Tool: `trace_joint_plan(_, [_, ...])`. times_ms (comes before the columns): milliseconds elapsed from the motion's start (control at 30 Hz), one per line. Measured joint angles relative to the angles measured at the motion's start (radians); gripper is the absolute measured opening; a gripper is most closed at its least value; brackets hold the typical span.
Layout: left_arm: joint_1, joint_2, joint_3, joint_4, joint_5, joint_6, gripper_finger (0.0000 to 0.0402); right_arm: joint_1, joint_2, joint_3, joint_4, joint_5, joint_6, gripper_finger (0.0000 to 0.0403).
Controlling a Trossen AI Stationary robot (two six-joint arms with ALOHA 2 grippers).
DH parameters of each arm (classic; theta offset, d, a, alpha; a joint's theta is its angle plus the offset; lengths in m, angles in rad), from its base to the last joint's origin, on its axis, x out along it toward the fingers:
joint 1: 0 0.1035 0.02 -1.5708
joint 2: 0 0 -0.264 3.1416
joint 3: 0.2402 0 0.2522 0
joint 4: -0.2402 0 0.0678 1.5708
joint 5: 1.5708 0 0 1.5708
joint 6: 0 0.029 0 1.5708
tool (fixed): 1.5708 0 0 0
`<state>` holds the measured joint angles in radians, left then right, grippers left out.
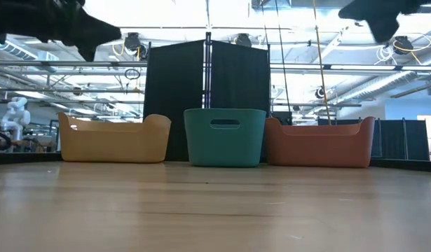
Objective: Sort blocks by size
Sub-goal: Return to Home Position
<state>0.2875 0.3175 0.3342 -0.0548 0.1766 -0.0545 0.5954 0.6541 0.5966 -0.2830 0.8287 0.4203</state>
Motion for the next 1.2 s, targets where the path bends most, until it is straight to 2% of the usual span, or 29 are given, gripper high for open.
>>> trace_joint_plan(133, [-0.052, 0.056, -0.015, 0.032, -0.021, 0.047, 0.0047, -0.076, -0.089, -0.160, 0.249, -0.116, -0.133, 0.0000])
trace_joint_plan(267, [-0.141, 0.090, -0.015, 0.032, -0.037, 0.087, 0.0047, -0.163, -0.114, -0.268, 0.434, -0.223, -0.211, 0.0000])
trace_joint_plan(467, [-0.301, 0.088, -0.015, 0.035, -0.221, 0.102, 0.0047, -0.295, -0.110, -0.353, 0.576, -0.374, -0.250, 0.0000])
trace_joint_plan(633, [-0.391, 0.048, -0.015, 0.039, -0.339, 0.148, 0.0047, -0.369, -0.116, -0.360, 0.615, -0.499, -0.303, 0.0000])
trace_joint_plan(700, [-0.402, 0.021, -0.015, 0.039, -0.356, 0.182, 0.0047, -0.395, -0.126, -0.360, 0.608, -0.526, -0.325, 0.0000])
trace_joint_plan(867, [-0.398, -0.038, -0.015, 0.002, -0.350, 0.225, 0.0047, -0.466, -0.178, -0.360, 0.554, -0.605, -0.368, 0.0000])
trace_joint_plan(1200, [-0.380, -0.042, -0.034, 0.007, -0.289, 0.263, 0.0034, -0.590, -0.303, -0.359, 0.436, -0.731, -0.377, 0.0000])
